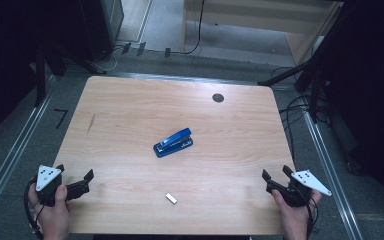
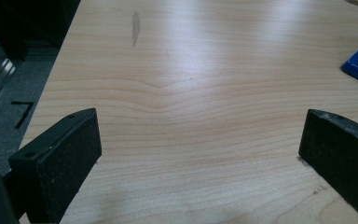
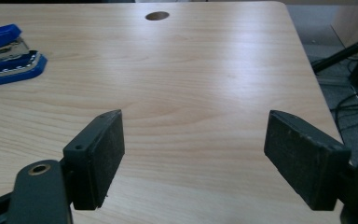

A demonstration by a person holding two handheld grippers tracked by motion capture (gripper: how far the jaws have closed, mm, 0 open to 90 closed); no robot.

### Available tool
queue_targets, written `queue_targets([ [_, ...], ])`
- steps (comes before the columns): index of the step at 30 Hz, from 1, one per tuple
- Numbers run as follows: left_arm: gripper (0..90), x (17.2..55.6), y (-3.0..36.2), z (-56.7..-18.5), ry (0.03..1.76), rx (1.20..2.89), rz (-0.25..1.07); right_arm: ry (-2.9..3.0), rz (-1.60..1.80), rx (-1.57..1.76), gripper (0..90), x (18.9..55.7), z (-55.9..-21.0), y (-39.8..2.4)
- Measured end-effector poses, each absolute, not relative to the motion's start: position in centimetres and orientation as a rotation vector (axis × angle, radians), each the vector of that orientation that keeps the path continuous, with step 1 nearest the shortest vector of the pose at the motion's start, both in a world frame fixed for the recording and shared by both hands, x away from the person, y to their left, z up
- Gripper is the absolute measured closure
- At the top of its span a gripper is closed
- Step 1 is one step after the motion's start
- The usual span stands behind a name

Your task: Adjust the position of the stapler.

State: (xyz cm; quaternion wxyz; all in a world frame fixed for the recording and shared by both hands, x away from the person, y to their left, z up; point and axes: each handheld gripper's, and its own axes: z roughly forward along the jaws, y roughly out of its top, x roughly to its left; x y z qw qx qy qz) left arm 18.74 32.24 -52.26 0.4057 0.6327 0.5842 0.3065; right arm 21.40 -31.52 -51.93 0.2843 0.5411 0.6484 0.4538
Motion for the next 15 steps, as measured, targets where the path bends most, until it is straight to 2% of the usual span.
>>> queue_targets([
  [15, 0.0, 18.9, 32.2, -52.3, 1.479, 1.610, 0.760, 1.907, 1.237, 1.283, 21.7, 25.3, -49.4, -25.0],
])
